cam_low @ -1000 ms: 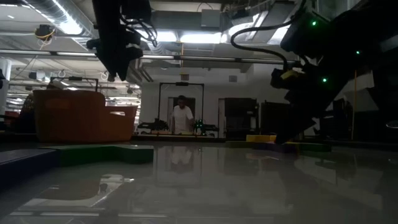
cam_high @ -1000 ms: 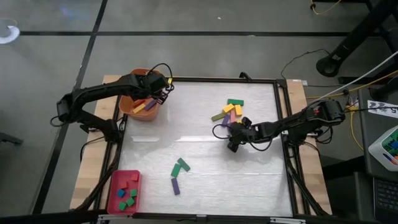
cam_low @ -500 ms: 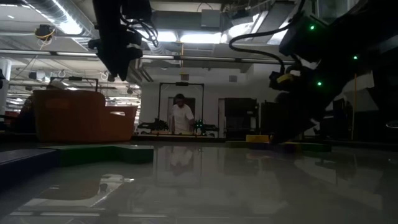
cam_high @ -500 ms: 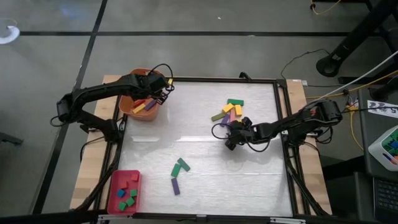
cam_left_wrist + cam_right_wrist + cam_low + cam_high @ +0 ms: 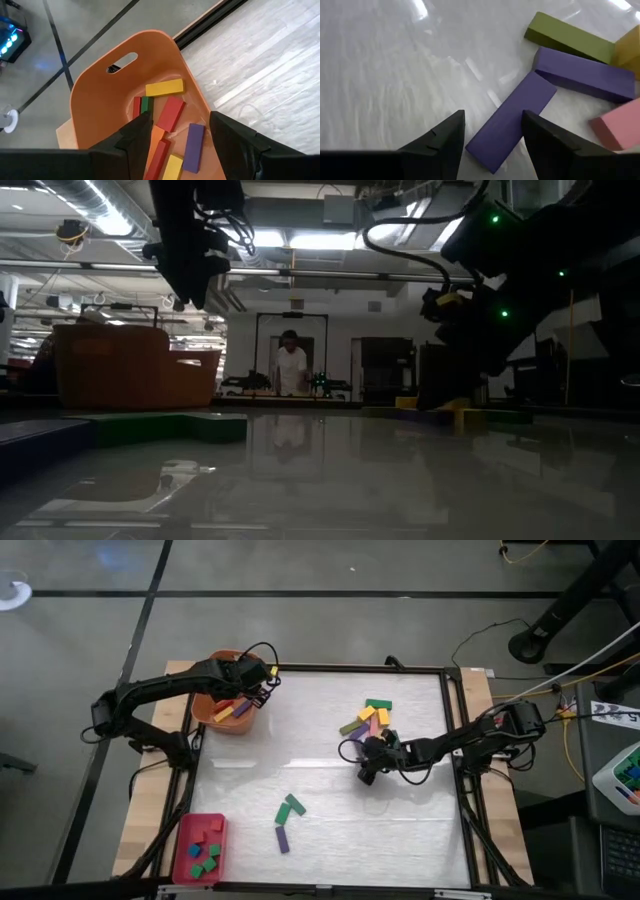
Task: Sort blocks by size
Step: Put the big purple block into the orange bin
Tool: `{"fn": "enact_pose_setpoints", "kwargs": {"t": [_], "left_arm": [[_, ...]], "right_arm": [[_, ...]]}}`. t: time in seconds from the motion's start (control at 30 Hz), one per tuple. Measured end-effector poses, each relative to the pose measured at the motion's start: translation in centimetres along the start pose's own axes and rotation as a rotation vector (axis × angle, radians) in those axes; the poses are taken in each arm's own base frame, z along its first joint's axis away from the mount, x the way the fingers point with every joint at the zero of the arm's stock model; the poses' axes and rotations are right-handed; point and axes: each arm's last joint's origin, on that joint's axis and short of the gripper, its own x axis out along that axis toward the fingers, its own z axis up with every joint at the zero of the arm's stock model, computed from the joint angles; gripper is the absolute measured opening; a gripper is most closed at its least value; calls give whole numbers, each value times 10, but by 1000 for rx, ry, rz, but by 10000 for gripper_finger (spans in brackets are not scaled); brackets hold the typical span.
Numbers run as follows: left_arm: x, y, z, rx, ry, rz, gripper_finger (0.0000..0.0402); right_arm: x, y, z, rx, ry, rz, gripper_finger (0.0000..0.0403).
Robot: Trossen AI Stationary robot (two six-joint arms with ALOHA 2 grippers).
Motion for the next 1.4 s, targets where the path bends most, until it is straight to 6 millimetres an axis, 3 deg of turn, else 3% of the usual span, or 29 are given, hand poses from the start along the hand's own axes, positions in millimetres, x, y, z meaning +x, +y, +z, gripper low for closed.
{"fn": "enact_pose_setpoints", "kwargs": {"t": [0.4, 0.83, 1.0, 1.13, 1.4], "left_arm": [[0, 0, 0, 0, 0, 0, 186], [0, 0, 0, -5, 0, 0, 186], [-2, -2, -1, -2, -4, -8, 186], [-6, -10, -3, 16, 13, -106, 186], [-26, -41, -3, 43, -15, -477, 186]], "right_arm": [[-2, 1, 12, -12, -85, -110, 198], [22, 3, -5, 8, -14, -148, 197], [24, 4, -7, -3, -6, -145, 156], [24, 4, -6, -62, -7, -141, 100], [25, 14, 10, -257, -155, -55, 100]]}}
